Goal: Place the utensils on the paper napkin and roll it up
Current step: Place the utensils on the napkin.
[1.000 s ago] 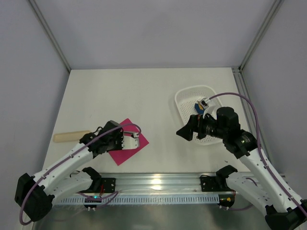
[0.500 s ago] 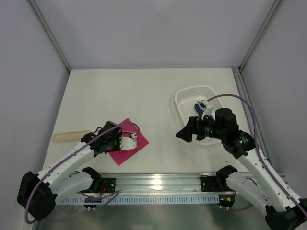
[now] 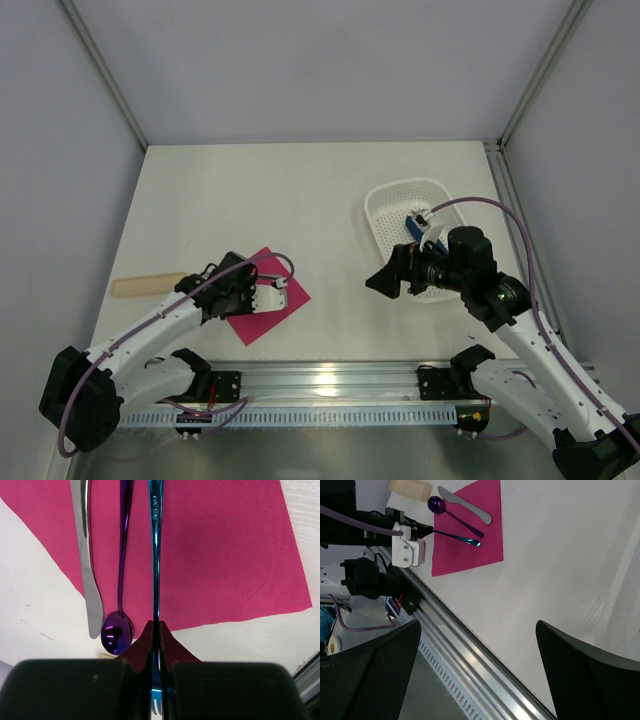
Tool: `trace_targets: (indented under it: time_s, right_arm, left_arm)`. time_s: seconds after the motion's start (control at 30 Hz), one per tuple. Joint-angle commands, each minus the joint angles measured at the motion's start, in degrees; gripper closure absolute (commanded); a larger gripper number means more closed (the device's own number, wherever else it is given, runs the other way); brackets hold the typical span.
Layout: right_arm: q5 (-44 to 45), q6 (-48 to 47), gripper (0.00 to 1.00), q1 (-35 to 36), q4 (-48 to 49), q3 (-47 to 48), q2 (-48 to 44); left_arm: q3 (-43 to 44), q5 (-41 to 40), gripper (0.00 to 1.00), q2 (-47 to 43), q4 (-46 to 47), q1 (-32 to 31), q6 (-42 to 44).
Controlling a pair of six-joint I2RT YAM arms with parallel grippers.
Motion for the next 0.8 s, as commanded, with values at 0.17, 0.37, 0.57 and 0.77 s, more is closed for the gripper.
trace_targets:
  time_s: [0.17,0.37,0.57,0.77]
  right_arm:
    - [-0.69,-0.72,0.0,0.19,2.34,0.24,-1.15]
    - [-0.78,-0.81,0.01,0.1,2.07,0.15,-1.24]
    - [-1.22,-0.72,0.01,0.19,2.25,0.24,-1.24]
    - [-1.57,-0.55,0.01,0.1,2.42,0.33,-1.06]
  left_arm:
    - [1.29,-1.58,1.0,3.33,4.23,0.41,0.63]
    - [-0.12,-3.52,1.0,1.92,3.7,0.49,1.6]
    - [-1.61,-5.01,0.92,0.08,4.23,0.49,1.77]
    - [-2.49,-5.81,0.83,-0.01,5.63,0.49,2.03]
